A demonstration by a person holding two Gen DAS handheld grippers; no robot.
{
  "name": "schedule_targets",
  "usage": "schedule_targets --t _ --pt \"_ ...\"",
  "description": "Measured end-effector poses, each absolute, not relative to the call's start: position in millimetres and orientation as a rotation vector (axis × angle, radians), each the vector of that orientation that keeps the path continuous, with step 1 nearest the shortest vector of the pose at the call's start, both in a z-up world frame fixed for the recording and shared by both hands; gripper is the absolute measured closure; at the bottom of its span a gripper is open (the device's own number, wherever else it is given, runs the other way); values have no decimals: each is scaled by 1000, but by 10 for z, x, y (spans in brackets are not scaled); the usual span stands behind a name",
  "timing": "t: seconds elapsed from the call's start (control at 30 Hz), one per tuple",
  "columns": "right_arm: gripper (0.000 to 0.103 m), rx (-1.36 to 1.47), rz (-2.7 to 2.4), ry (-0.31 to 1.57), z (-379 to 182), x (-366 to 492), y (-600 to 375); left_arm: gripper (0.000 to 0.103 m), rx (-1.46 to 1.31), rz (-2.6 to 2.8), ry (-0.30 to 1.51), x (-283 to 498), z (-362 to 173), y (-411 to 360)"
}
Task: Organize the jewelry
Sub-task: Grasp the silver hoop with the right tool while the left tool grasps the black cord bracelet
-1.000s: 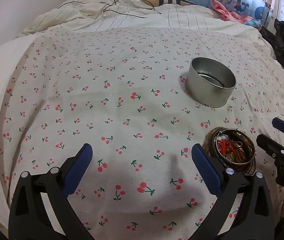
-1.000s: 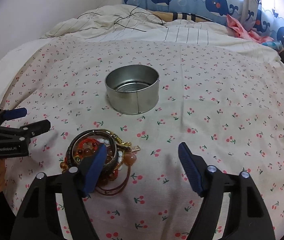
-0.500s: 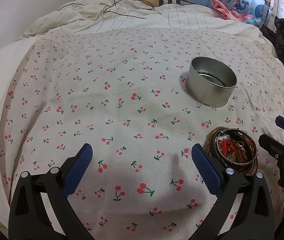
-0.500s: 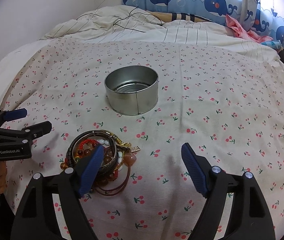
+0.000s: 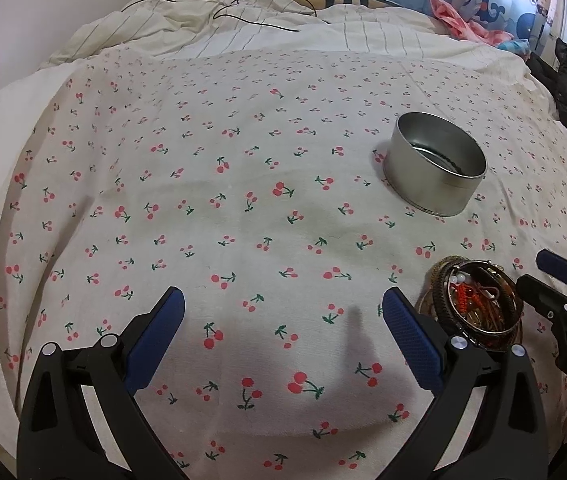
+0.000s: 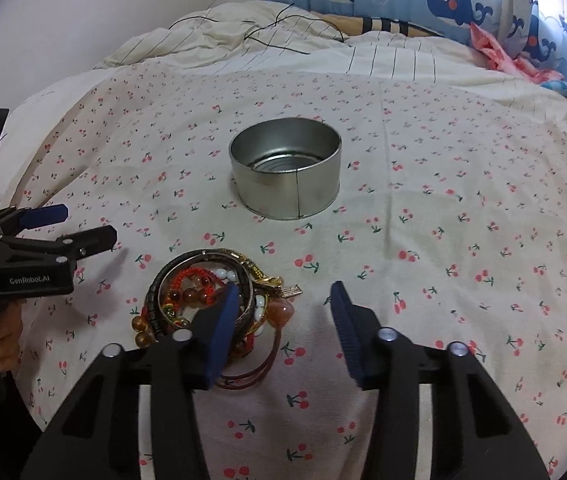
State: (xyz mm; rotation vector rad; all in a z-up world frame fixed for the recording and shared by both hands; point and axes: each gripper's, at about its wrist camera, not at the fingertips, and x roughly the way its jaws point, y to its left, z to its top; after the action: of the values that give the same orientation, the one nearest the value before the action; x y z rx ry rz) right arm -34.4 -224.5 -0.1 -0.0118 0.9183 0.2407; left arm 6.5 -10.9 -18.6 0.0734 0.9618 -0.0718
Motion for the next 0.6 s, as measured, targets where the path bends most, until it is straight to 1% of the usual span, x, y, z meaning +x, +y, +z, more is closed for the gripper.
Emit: schedule_targets --t 0.1,0.13,0.2,0.23,0.33,0.37,0.4,0.47,0.6 --pt "60 4 259 932 -22 -293 -2235 8 69 -78 966 101 -194 -100" --pt "62 5 264 931 -22 -290 -2237 8 68 -80 964 113 -191 -101" --pt "70 24 292 943 -34 -256 -2226 8 65 -84 961 141 -185 -102" --pt "79 37 316 953 -48 -236 -2213 8 63 -86 961 150 -184 -104" --pt "87 50 360 979 -96 -196 -2168 8 53 -91 963 198 -186 -106" --pt "91 52 379 984 -99 -191 -2146 8 49 -94 963 217 -185 -105" --pt "92 45 384 983 -95 -192 -2127 8 45 -96 963 228 -181 -107" --pt "98 43 386 978 -77 -191 -2125 8 33 -101 963 250 -174 -108" --pt "98 78 371 938 29 -219 -2229 8 -4 -120 972 277 -171 -114"
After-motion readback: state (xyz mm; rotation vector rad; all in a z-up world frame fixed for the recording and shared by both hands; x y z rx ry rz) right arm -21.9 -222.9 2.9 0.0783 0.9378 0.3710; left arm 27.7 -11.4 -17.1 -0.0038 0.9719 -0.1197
